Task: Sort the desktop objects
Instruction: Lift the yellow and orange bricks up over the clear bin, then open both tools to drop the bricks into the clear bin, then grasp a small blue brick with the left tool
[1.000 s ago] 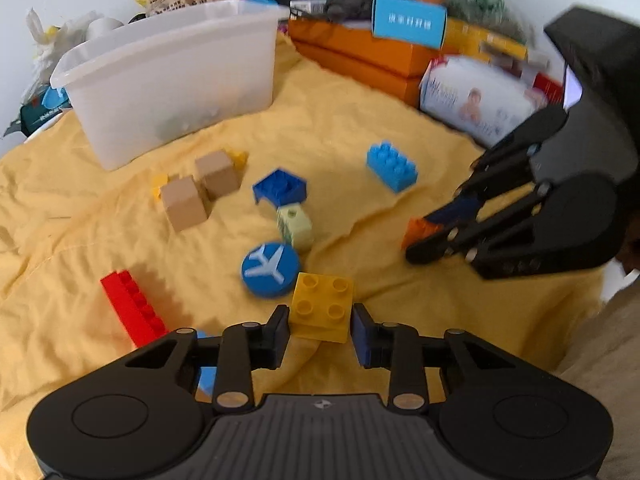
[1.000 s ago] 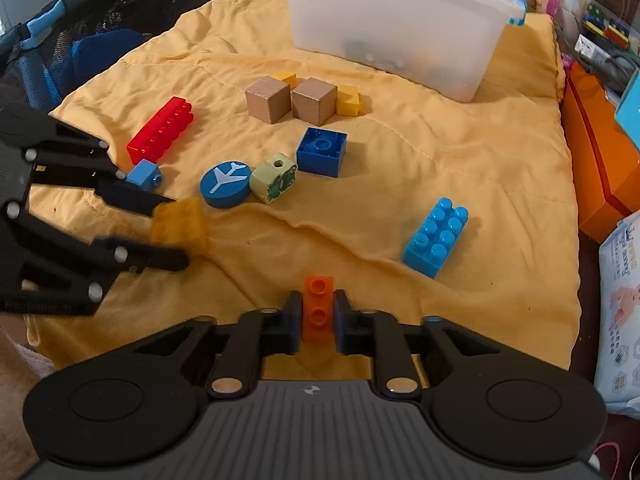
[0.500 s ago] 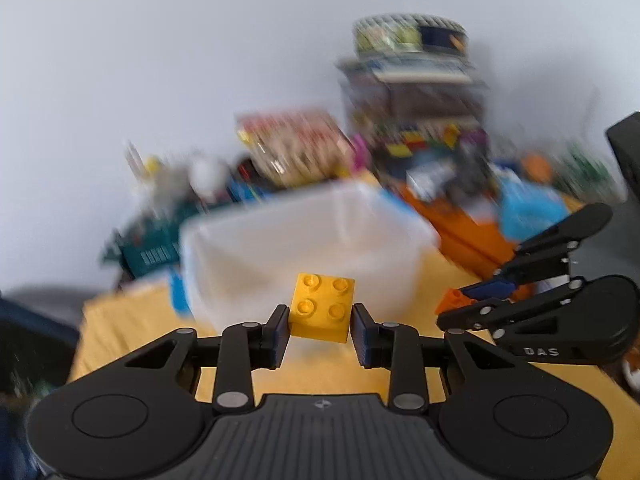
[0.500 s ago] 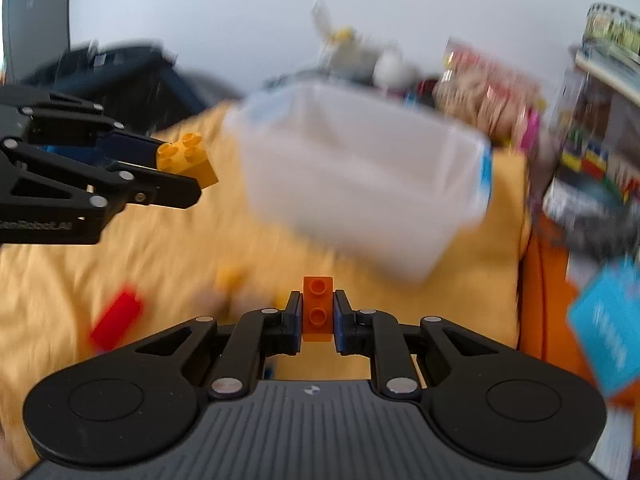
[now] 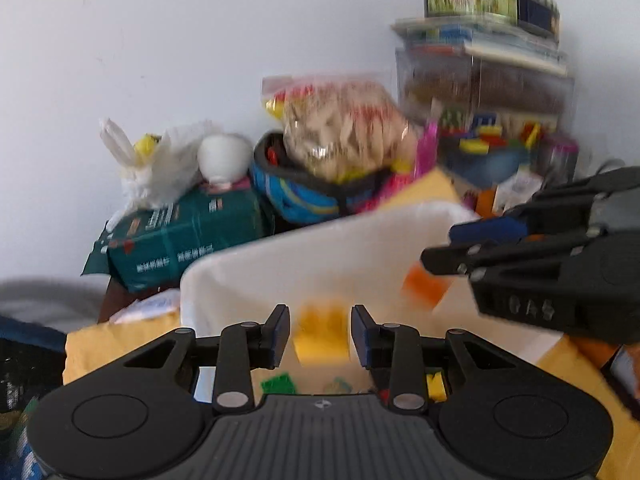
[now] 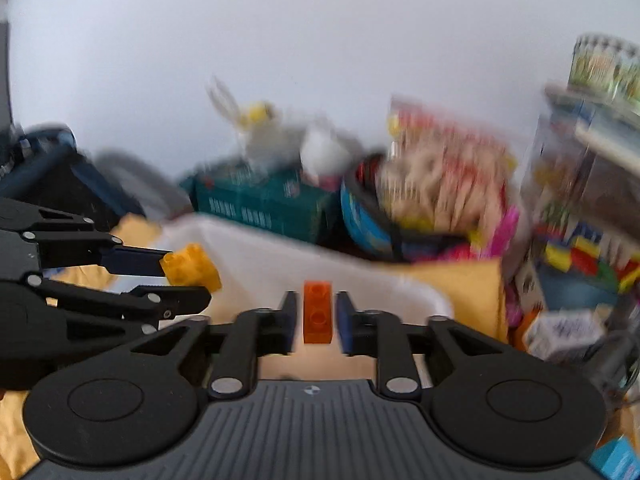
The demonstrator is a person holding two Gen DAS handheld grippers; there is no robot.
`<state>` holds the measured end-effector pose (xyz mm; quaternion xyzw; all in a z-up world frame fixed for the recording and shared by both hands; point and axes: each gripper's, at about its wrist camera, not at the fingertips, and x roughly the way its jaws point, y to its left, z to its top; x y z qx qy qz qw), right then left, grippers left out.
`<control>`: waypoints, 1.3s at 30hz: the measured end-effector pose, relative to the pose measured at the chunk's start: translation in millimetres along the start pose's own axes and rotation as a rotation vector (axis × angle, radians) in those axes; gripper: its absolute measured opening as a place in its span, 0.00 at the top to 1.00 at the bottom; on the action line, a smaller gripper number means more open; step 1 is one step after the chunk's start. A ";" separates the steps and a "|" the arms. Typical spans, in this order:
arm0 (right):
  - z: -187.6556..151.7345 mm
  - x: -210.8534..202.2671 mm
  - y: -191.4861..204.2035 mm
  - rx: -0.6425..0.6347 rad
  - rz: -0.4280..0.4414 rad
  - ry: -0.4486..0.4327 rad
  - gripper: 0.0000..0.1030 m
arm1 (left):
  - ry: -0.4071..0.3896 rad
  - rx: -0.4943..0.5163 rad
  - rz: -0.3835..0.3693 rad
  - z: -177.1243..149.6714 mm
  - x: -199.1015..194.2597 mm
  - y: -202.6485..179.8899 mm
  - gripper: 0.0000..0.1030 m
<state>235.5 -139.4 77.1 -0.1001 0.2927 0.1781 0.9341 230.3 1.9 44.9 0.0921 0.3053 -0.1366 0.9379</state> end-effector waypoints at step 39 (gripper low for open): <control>-240.4 -149.8 90.0 0.092 0.004 0.153 0.54 | 0.213 0.055 -0.201 -171.1 -110.6 -90.3 0.28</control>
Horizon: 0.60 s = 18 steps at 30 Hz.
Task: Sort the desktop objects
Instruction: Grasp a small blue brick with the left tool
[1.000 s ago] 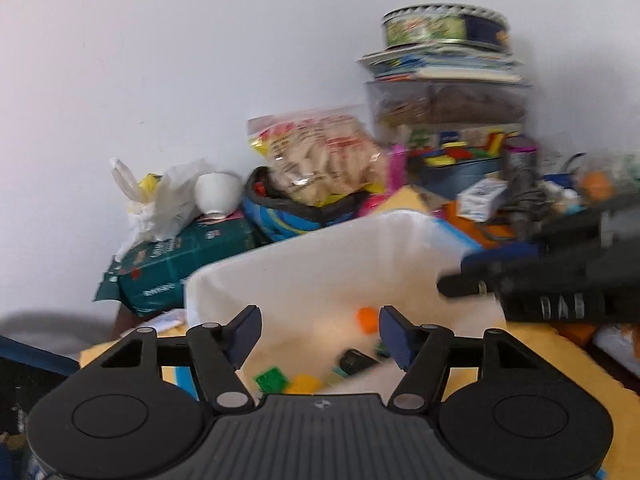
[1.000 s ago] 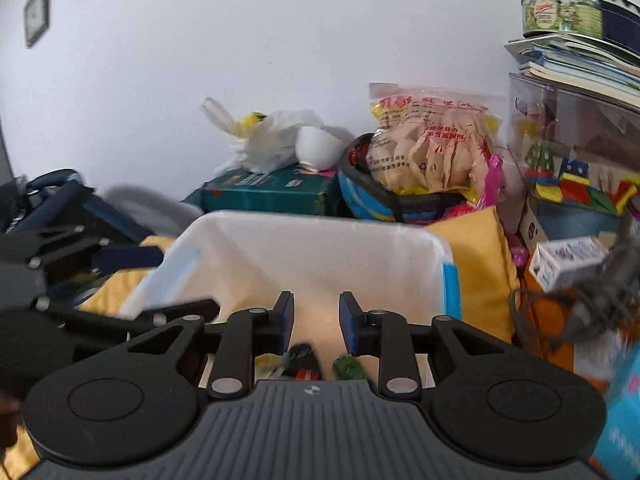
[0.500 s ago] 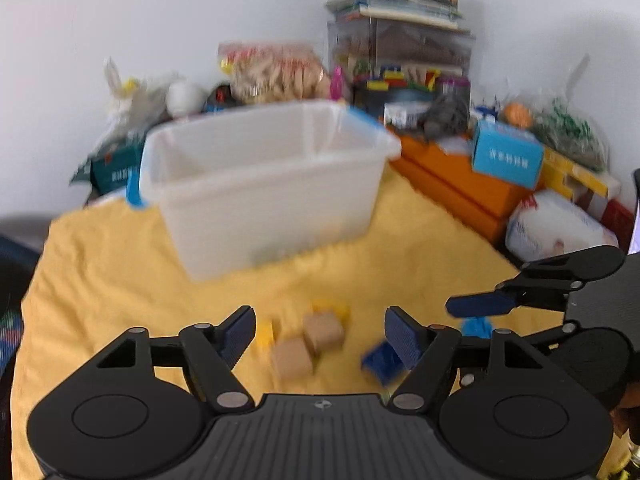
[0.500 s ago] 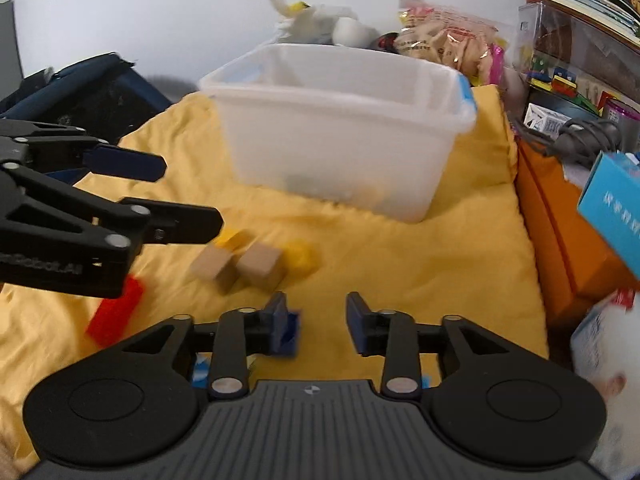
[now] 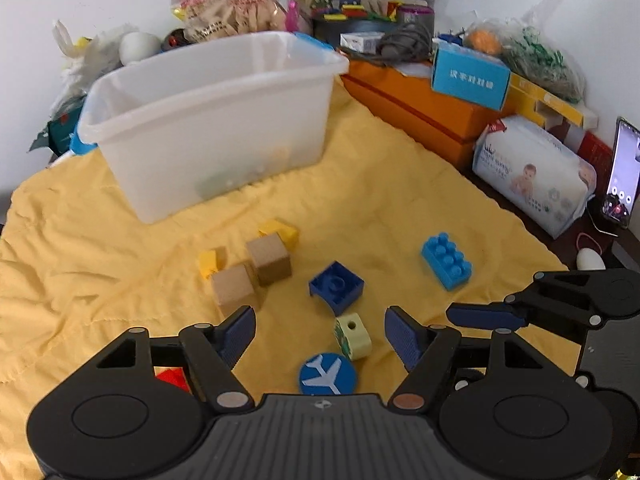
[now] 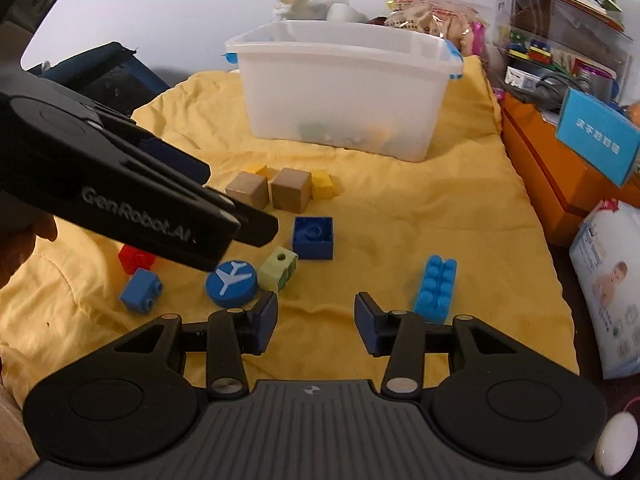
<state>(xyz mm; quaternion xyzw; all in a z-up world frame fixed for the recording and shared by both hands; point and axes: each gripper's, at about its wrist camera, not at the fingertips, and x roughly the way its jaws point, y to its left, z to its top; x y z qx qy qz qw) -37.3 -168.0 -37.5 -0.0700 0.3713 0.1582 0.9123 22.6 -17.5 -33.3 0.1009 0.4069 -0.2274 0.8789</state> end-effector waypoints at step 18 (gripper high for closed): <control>-7.5 -2.9 -11.9 -0.183 0.082 0.076 0.55 | -0.011 -0.144 0.001 -55.1 -33.6 15.9 0.28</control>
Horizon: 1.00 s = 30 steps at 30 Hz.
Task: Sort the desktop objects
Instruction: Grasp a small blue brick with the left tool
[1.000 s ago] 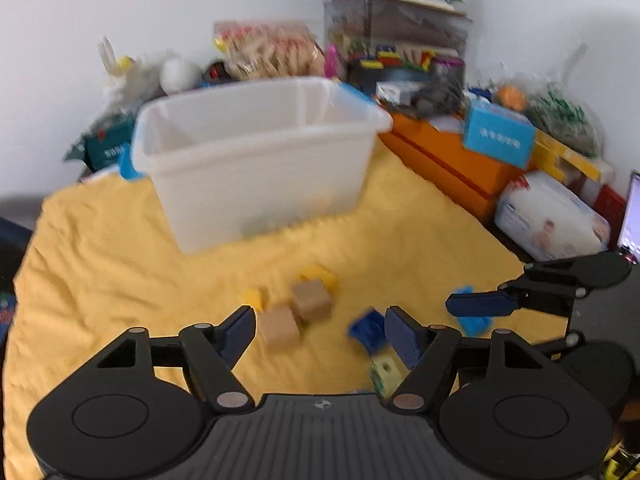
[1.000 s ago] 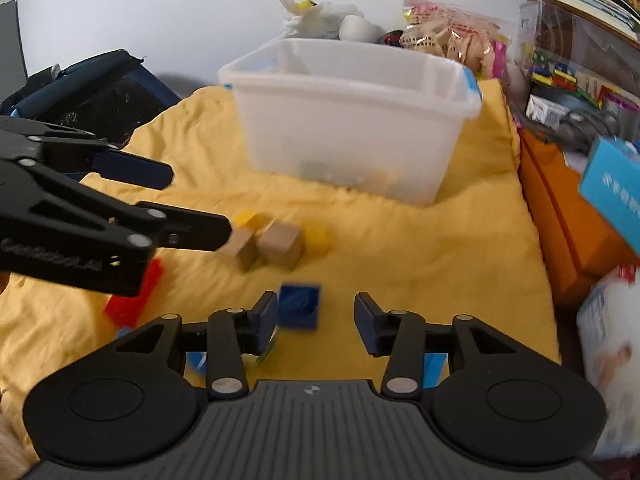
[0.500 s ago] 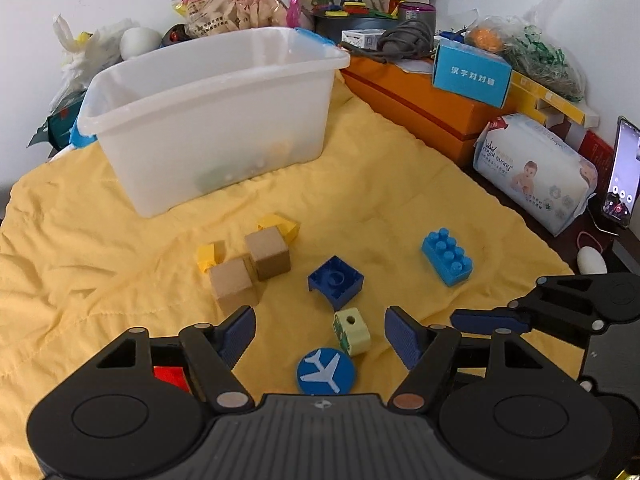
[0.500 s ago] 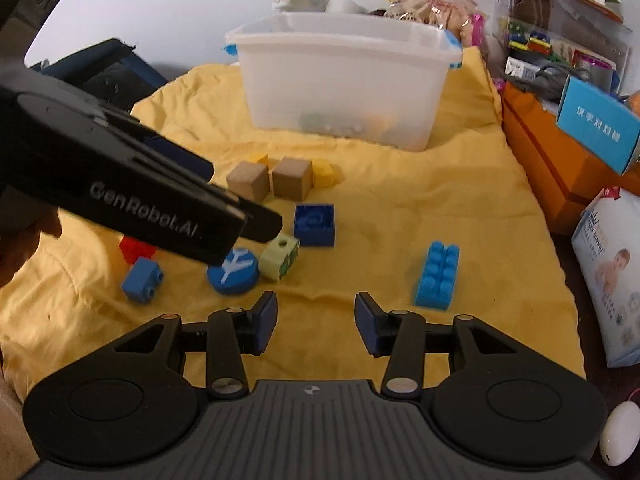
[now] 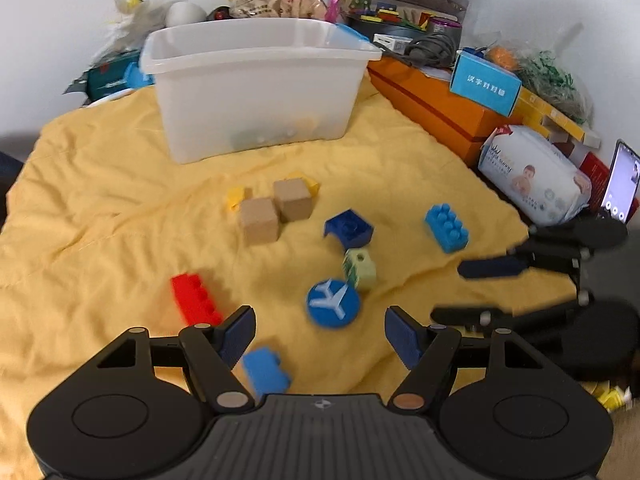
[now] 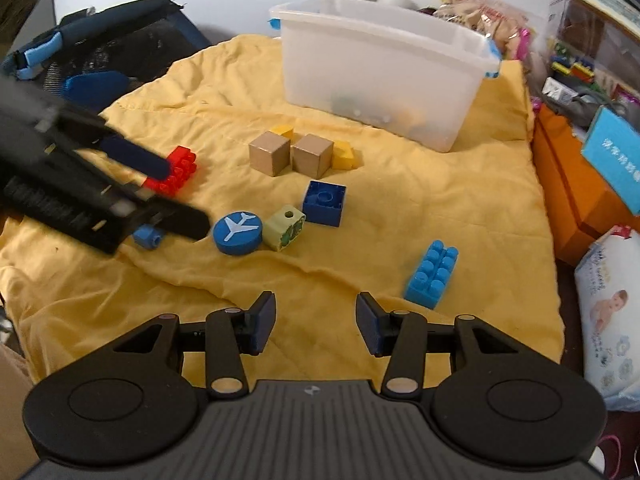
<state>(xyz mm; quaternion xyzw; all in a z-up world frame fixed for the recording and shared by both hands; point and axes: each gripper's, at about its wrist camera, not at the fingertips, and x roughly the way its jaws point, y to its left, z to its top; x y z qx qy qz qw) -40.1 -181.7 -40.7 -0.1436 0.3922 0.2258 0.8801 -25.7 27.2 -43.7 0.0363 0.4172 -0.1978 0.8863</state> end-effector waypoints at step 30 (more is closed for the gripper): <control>32.2 16.6 6.1 -0.110 0.072 -0.002 0.69 | 0.063 -0.101 0.076 -24.9 21.7 14.2 0.83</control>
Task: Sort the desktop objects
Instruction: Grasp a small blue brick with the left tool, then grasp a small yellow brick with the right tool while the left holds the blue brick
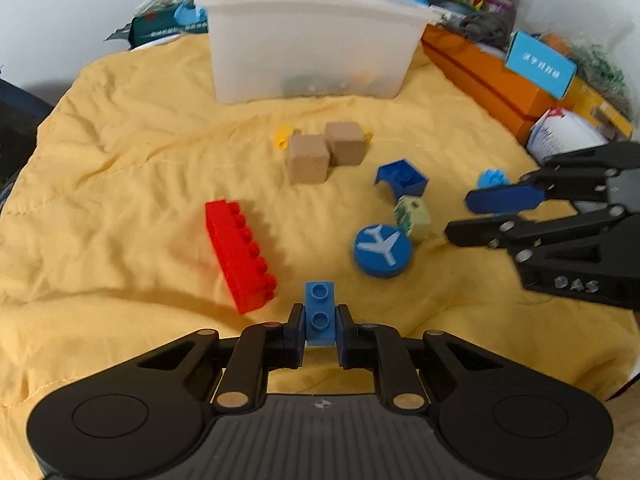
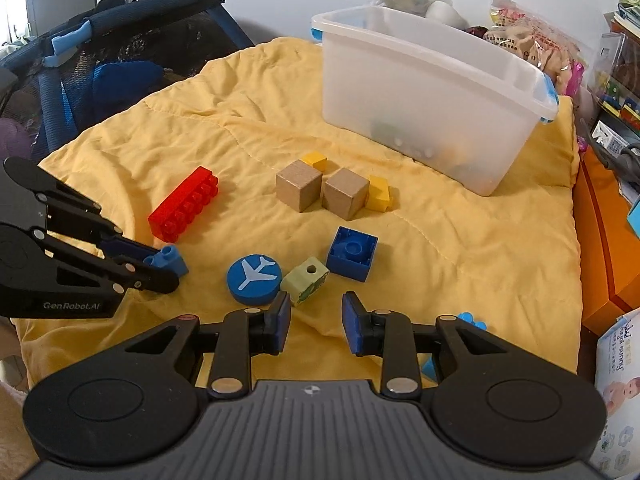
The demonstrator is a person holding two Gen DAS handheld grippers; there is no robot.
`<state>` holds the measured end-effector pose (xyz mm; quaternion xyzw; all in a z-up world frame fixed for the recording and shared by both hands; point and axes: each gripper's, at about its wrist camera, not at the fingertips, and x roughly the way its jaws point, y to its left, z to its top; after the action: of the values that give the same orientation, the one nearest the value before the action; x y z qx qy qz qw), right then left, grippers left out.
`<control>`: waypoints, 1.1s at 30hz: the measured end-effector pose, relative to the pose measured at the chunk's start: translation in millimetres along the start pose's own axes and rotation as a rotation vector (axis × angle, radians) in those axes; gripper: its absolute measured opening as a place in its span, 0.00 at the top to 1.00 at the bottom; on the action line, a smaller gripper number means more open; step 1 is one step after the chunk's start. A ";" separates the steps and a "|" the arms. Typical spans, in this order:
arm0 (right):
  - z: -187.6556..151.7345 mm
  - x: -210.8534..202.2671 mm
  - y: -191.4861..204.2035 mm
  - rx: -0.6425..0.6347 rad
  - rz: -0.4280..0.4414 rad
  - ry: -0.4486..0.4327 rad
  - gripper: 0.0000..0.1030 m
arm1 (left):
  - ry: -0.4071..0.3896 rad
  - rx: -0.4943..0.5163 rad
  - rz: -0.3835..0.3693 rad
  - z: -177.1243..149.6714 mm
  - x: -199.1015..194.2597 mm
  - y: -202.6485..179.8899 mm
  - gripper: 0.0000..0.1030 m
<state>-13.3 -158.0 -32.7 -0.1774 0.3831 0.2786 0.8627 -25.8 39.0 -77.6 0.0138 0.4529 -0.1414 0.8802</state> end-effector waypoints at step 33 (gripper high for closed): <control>110.1 135.6 23.0 -0.143 0.014 0.084 0.83 | -0.008 0.021 -0.070 2.3 10.4 8.5 0.82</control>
<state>109.2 -36.1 -67.0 -0.2473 0.3994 0.3036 0.8289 -16.1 44.4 -85.5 0.0067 0.4482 -0.1769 0.8762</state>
